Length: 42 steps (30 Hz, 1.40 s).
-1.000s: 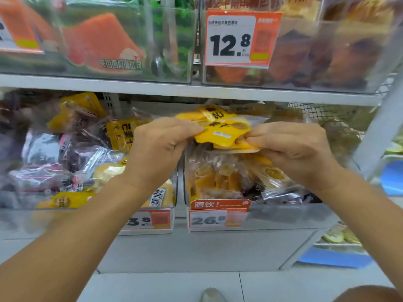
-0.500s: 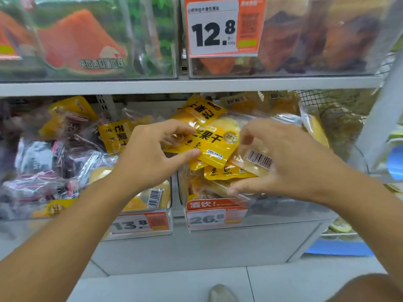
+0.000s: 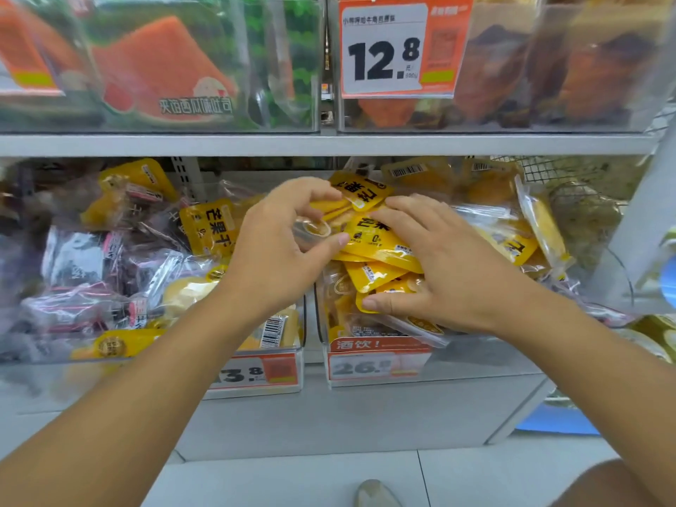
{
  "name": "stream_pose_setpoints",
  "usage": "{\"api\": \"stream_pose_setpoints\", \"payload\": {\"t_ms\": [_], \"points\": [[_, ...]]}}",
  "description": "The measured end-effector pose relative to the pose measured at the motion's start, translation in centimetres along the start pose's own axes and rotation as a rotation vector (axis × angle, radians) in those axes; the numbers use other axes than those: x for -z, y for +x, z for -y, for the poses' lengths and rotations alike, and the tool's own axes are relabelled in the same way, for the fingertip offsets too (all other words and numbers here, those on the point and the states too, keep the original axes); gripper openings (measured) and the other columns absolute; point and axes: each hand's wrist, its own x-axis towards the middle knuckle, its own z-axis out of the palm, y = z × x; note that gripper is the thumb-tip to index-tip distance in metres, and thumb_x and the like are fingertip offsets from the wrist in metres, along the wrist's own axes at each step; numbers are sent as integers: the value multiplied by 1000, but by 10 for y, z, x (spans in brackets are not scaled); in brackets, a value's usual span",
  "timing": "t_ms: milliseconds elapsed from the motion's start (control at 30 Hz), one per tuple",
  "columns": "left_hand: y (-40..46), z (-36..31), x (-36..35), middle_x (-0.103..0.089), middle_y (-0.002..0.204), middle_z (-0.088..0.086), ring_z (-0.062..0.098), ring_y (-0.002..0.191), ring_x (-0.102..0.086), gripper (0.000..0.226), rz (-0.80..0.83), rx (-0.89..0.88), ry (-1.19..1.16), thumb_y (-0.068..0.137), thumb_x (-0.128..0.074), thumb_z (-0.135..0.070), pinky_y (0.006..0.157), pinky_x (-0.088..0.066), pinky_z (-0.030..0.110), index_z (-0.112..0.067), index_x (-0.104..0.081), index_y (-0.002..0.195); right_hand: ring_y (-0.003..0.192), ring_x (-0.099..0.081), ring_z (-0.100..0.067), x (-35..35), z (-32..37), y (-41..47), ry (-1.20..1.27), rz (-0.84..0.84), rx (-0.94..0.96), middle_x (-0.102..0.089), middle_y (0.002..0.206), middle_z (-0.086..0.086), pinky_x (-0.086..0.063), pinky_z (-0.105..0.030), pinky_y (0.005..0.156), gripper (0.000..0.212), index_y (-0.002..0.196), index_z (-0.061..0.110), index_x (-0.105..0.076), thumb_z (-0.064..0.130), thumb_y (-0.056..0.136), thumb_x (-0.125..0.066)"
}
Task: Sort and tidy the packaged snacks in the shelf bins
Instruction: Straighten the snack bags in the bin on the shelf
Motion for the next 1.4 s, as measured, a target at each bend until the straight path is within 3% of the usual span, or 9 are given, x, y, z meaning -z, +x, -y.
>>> {"api": "stream_pose_setpoints", "payload": {"t_ms": [133,233,367,500,667,800,967,1133,1400], "points": [[1,11,3,-57,118,-13,4,104,-54,56,24,187,145,81,-80,-37,76,-34,6,-23,-60,132,151,-15,-19,2,2,-2,-16,37,-10,-21,161,8,-16,-49,124,119,155,33,-22,101,59,-41],[1,17,2,-65,127,-7,7,117,-53,46,37,190,170,86,-76,-38,94,-34,18,-23,-68,128,153,-9,-18,3,3,-4,-48,62,-3,-15,163,10,-9,-46,125,120,156,35,-16,100,59,-43],[3,17,2,-52,118,-2,28,126,-40,36,124,257,227,87,-68,-51,98,-33,34,-46,-65,123,154,-2,-15,4,-2,-1,-75,106,14,-7,165,14,-3,-45,125,114,156,41,-9,80,60,-56],[4,19,0,-55,130,-1,18,122,-50,44,206,257,92,90,-67,-43,94,-36,29,-49,-55,132,153,6,-8,10,-17,6,-45,180,58,4,165,21,1,-44,125,113,155,48,-3,74,66,-68],[-3,11,-6,-53,130,-12,2,116,-47,52,177,98,22,90,-71,-38,99,-40,30,-44,-53,139,152,11,-8,16,-27,8,-49,231,63,13,164,23,7,-43,124,108,152,54,8,92,66,-46],[-9,2,-19,-49,141,-14,15,132,-43,60,238,-19,154,87,-58,-57,108,-38,50,-47,-44,145,151,-12,-7,20,-25,-3,209,72,-36,-17,162,15,-11,-46,125,124,156,33,-18,97,55,-51],[-13,-1,-21,-43,147,-12,16,136,-40,68,223,-77,204,89,-57,-59,109,-39,49,-42,-34,151,148,-20,-5,19,-2,-13,286,-204,-216,-20,163,10,-23,-25,116,121,159,24,-16,84,63,-60],[-13,8,-15,-36,155,-11,11,143,-33,80,228,-60,152,83,-58,-62,115,-36,43,-32,-34,152,149,-18,-9,11,16,-7,116,-192,-35,-24,162,9,-22,-31,120,90,153,28,-36,76,78,-52],[-17,8,-5,-46,141,-13,1,131,-43,83,207,-55,63,77,-72,-62,109,-38,24,-25,-44,145,143,-30,-8,13,21,0,141,-132,-37,-38,154,12,-29,-41,119,73,145,33,-46,71,84,-50]]}}
